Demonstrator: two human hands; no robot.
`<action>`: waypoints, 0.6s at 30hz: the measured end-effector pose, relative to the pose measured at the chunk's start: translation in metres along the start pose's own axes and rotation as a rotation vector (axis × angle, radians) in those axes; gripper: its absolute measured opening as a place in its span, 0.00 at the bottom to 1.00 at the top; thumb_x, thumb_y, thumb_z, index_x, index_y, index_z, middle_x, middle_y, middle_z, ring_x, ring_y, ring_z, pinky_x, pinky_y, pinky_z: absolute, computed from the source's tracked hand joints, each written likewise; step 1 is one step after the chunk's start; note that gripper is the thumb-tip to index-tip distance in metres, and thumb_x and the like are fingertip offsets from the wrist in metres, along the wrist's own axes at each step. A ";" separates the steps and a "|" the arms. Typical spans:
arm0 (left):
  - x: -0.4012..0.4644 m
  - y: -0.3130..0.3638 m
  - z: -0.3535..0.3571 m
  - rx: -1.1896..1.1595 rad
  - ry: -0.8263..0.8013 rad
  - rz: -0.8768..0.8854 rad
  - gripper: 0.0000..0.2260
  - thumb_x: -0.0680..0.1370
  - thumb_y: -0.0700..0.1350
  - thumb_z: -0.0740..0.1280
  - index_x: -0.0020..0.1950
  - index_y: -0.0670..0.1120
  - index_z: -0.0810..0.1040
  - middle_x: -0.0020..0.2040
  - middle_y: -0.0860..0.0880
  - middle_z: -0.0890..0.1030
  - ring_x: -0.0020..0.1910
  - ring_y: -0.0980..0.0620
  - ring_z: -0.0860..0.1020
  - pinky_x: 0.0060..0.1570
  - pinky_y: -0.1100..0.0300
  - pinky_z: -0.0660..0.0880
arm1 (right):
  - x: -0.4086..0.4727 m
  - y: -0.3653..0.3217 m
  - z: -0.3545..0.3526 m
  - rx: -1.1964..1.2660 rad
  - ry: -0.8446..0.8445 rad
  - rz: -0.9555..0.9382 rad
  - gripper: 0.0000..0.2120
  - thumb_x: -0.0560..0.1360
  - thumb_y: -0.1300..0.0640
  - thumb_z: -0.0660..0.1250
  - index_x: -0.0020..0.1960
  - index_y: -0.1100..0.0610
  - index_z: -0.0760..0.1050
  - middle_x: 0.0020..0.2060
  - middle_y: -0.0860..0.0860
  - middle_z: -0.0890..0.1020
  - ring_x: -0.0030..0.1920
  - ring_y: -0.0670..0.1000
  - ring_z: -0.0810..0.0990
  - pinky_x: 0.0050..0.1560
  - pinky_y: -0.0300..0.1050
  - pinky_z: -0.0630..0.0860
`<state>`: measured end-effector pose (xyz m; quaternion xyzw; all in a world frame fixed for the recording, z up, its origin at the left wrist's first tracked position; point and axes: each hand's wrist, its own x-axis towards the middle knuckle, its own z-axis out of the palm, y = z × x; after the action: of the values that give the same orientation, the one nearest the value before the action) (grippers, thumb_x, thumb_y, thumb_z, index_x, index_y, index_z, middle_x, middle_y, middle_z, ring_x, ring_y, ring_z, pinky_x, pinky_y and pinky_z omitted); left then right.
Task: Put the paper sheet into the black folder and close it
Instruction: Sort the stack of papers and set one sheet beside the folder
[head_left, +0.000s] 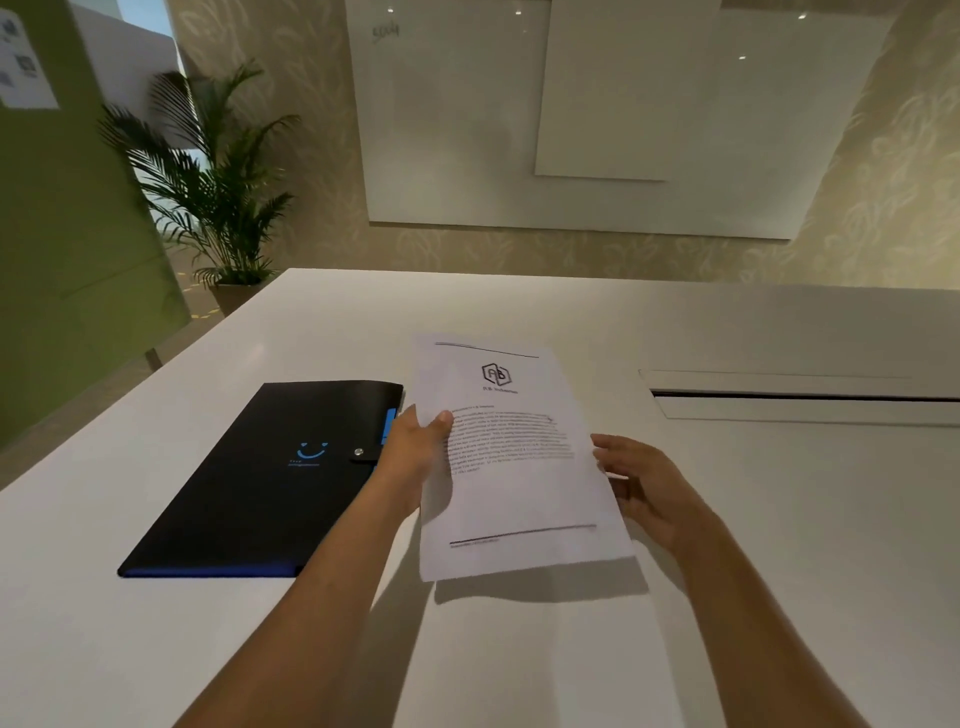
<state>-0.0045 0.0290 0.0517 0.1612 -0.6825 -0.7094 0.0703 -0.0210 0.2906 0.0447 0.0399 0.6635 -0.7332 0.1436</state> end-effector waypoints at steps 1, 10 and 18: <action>0.000 -0.001 0.001 0.038 -0.045 -0.014 0.11 0.82 0.45 0.61 0.63 0.45 0.75 0.57 0.47 0.82 0.53 0.49 0.80 0.52 0.55 0.75 | 0.000 -0.002 0.002 -0.091 -0.016 -0.009 0.12 0.76 0.64 0.64 0.59 0.60 0.79 0.49 0.57 0.86 0.44 0.55 0.83 0.47 0.50 0.79; 0.017 -0.028 0.014 0.234 -0.014 -0.118 0.16 0.81 0.45 0.62 0.67 0.39 0.69 0.57 0.47 0.79 0.52 0.50 0.76 0.48 0.57 0.71 | 0.028 0.018 0.028 -0.376 0.197 -0.045 0.13 0.76 0.65 0.60 0.59 0.58 0.73 0.52 0.56 0.83 0.47 0.57 0.84 0.47 0.53 0.83; 0.026 -0.048 0.017 0.658 0.079 0.000 0.17 0.78 0.46 0.67 0.64 0.41 0.70 0.60 0.42 0.79 0.54 0.44 0.78 0.43 0.57 0.72 | 0.022 0.031 0.037 -0.763 0.330 -0.106 0.13 0.73 0.58 0.57 0.56 0.54 0.72 0.48 0.51 0.81 0.44 0.54 0.80 0.48 0.53 0.79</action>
<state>-0.0286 0.0395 0.0010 0.2029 -0.8717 -0.4441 0.0408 -0.0291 0.2487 0.0142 0.0665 0.9027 -0.4252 0.0018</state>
